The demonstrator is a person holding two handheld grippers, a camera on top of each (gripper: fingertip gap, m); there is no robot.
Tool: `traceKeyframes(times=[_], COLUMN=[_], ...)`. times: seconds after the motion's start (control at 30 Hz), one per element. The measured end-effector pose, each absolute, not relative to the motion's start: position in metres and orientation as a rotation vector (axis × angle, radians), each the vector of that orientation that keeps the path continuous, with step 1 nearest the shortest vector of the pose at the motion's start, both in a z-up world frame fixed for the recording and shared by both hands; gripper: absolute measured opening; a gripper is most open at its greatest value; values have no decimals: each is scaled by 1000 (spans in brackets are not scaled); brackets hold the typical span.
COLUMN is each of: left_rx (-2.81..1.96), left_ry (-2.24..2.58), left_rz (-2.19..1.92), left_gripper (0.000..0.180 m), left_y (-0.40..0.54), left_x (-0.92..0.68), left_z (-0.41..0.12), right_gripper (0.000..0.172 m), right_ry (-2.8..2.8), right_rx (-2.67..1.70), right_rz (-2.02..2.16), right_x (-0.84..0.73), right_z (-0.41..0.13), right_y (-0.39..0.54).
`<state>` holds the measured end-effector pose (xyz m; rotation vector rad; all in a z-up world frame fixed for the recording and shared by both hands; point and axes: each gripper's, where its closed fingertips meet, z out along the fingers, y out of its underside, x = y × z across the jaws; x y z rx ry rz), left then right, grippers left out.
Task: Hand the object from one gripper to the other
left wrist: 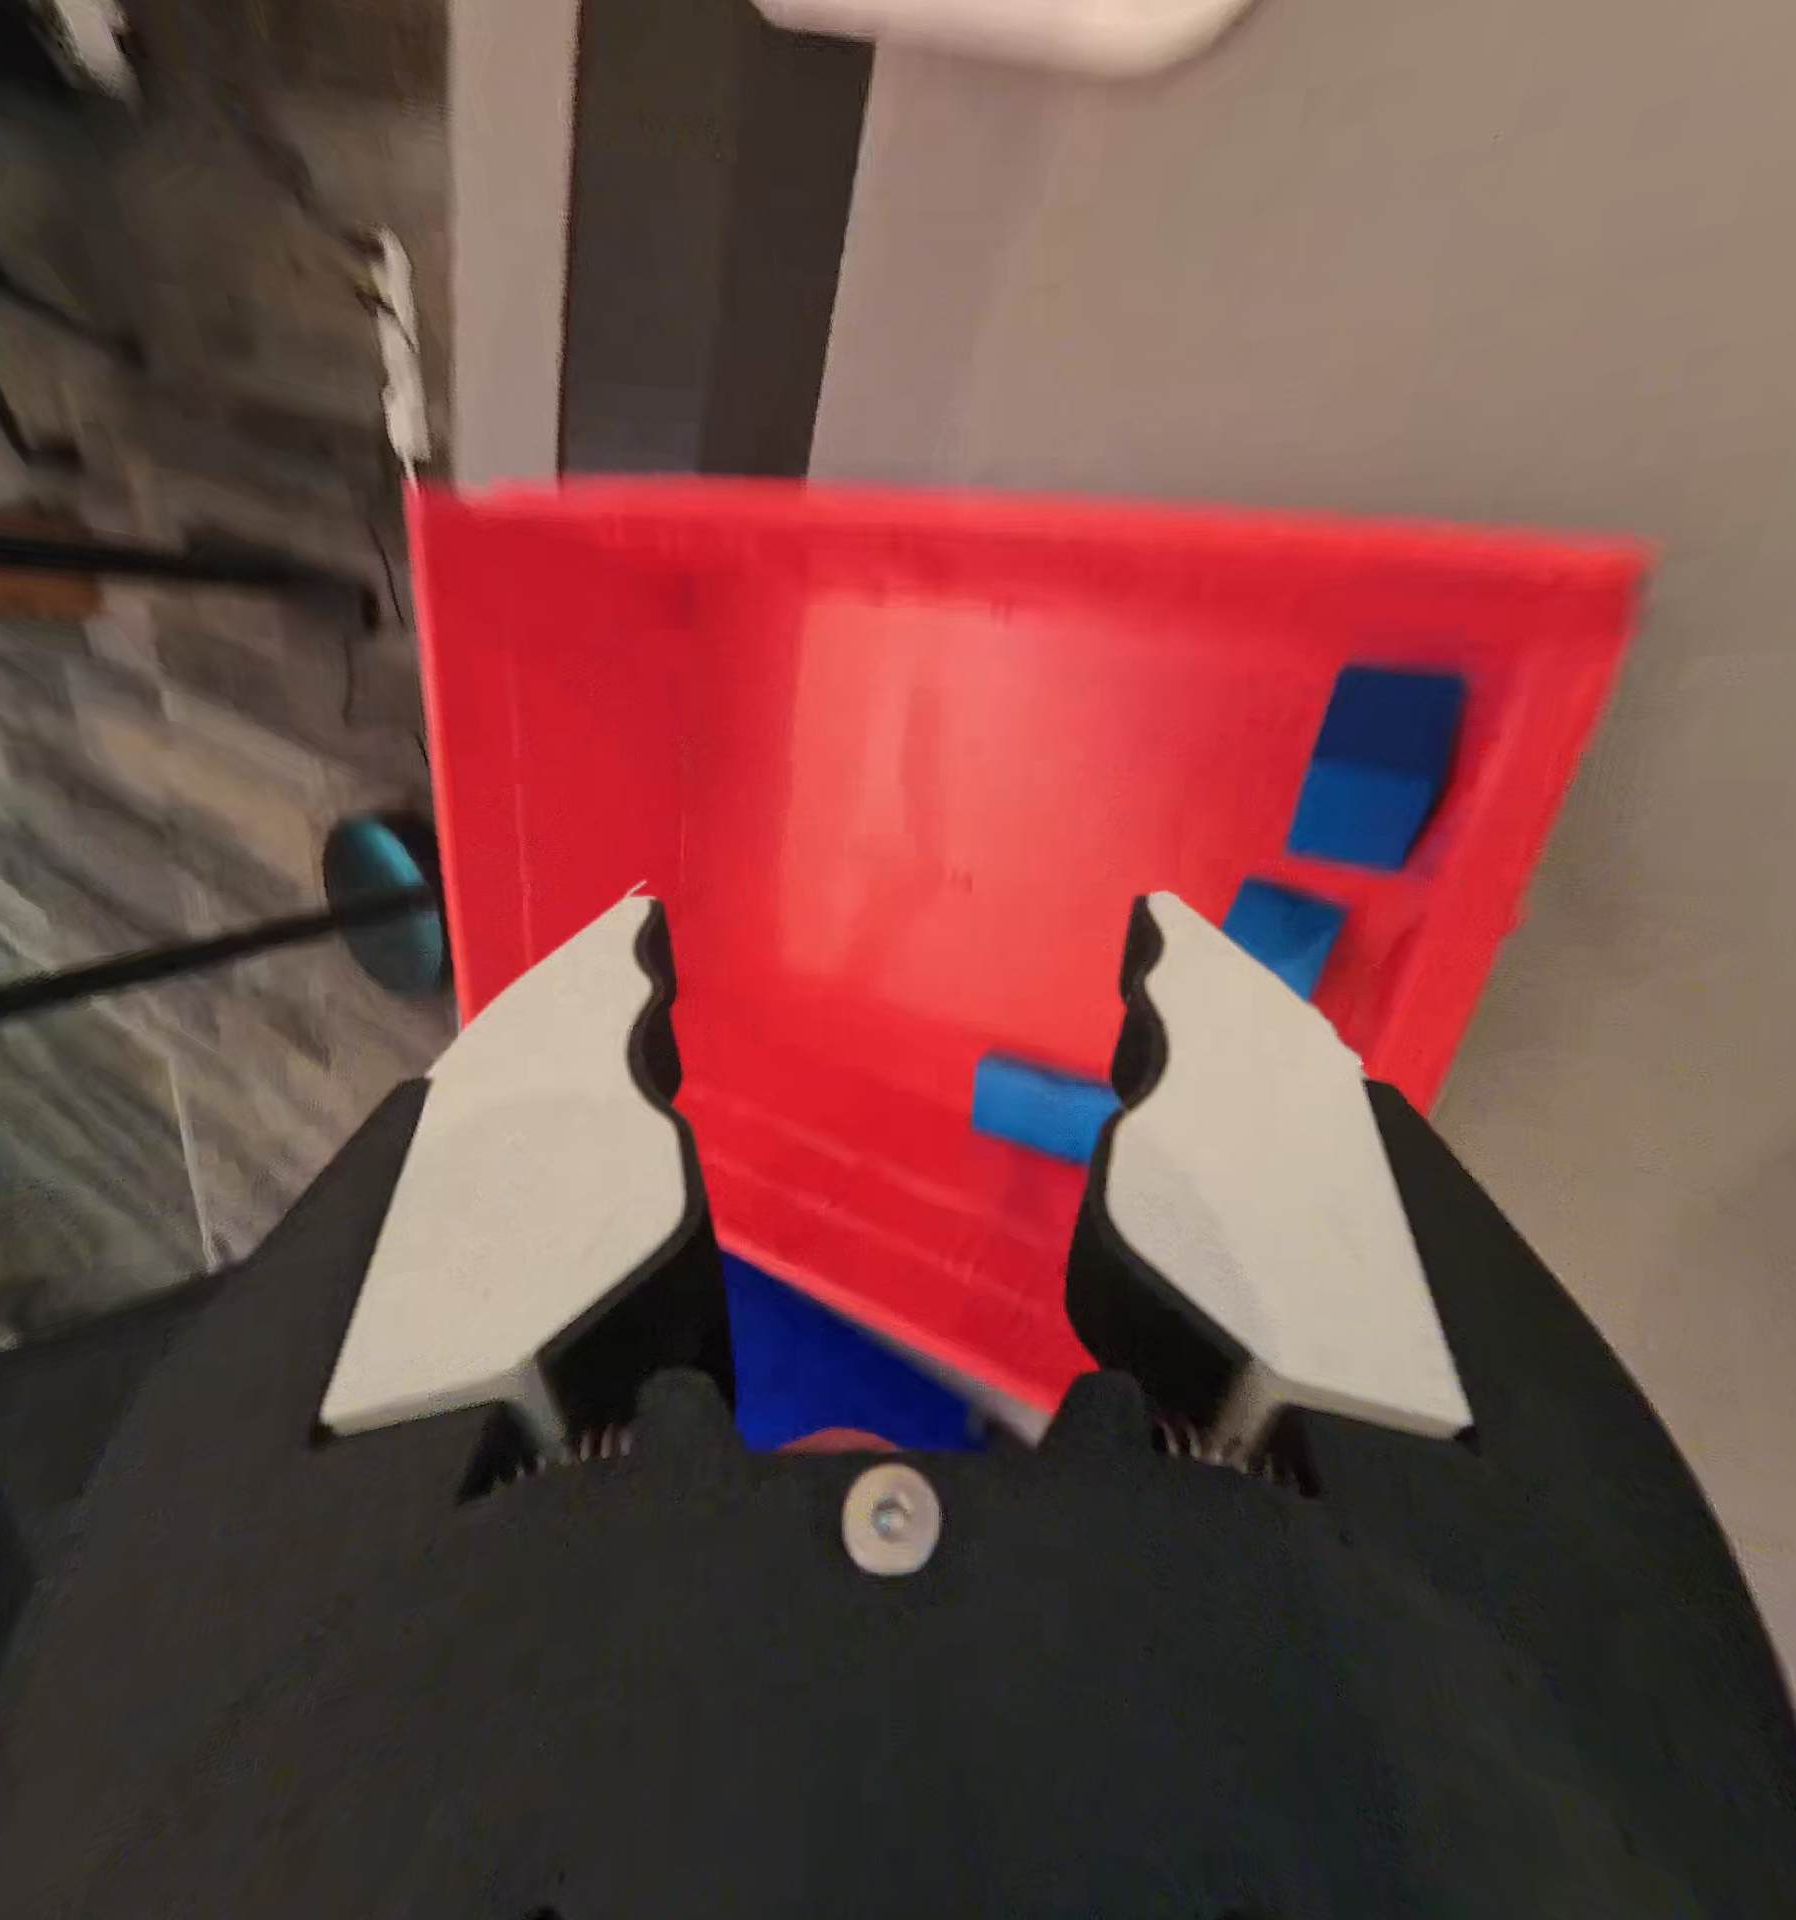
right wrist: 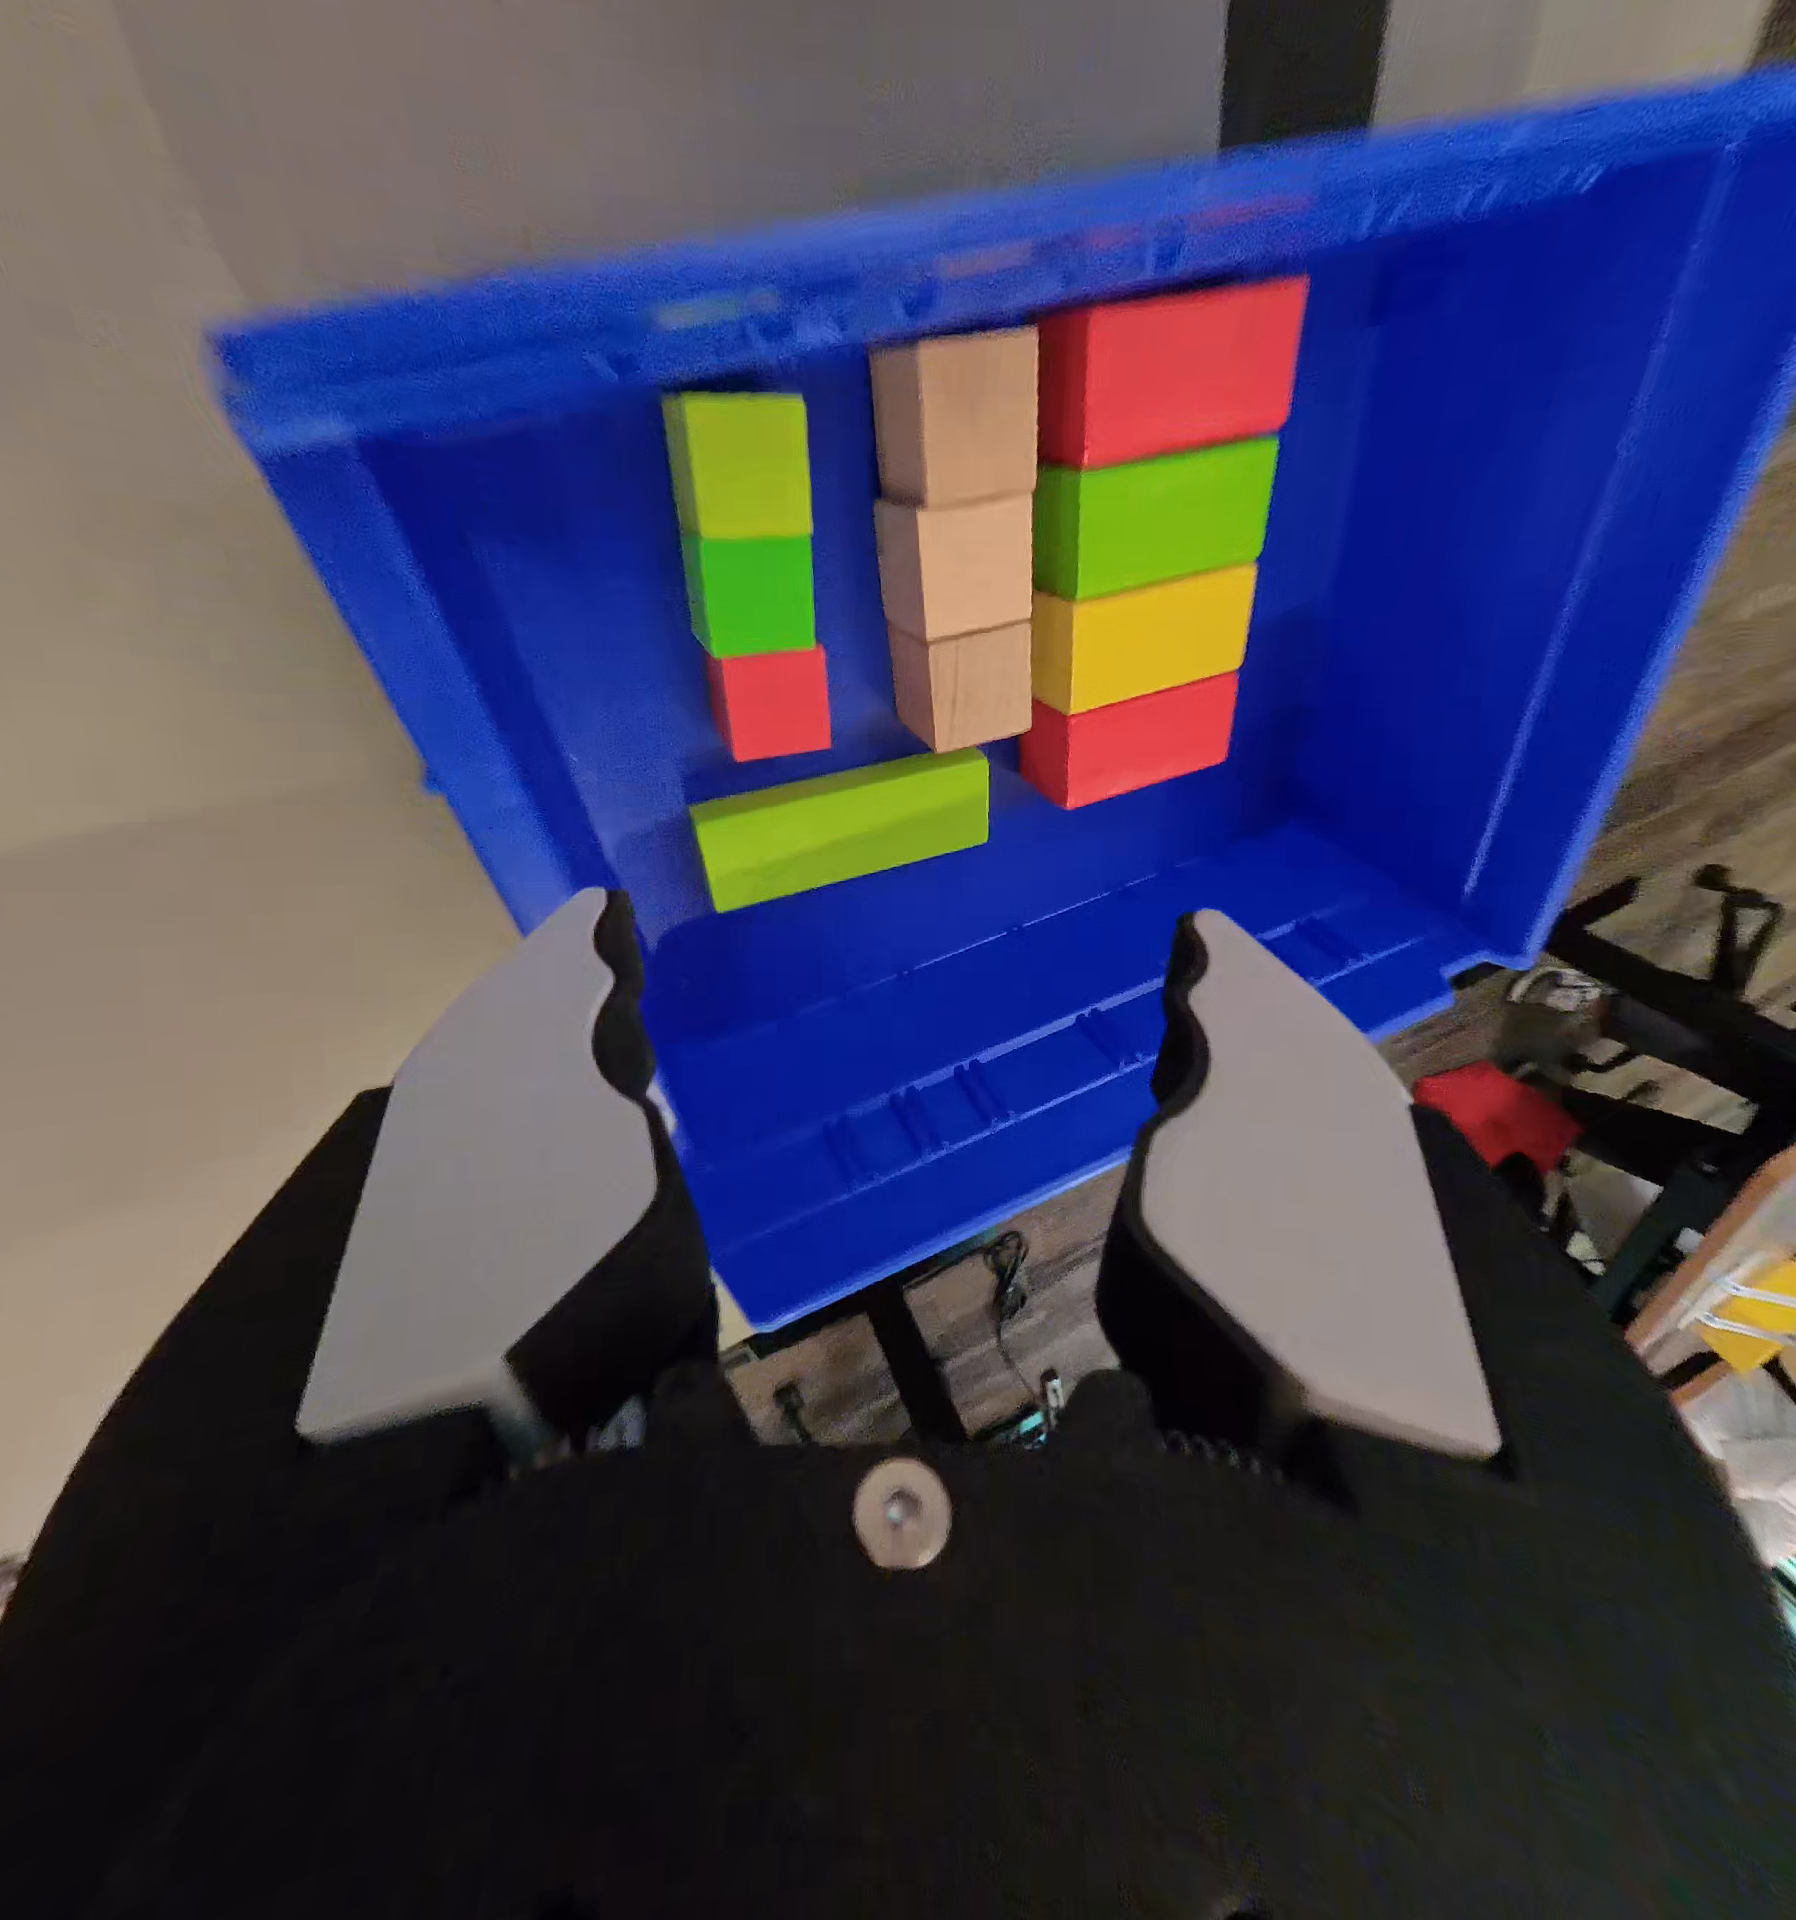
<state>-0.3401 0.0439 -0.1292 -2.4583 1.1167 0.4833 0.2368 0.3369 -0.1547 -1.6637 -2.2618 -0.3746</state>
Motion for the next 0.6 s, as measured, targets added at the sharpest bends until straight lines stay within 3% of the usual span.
traceKeyframes(times=[0.2,0.6], left_rx=[-2921,-3245], left_ry=[1264,1597], left_rz=[440,596], left_gripper=[101,78], left_y=[9,-41], left_x=[-404,-436], left_z=[-206,-262], right_gripper=[88,83], right_ry=[-2244,-2288], right_rx=[-1511,-1402], right_rz=[-313,-242], right_x=[209,191], right_z=[-147,-162], right_y=[272,226])
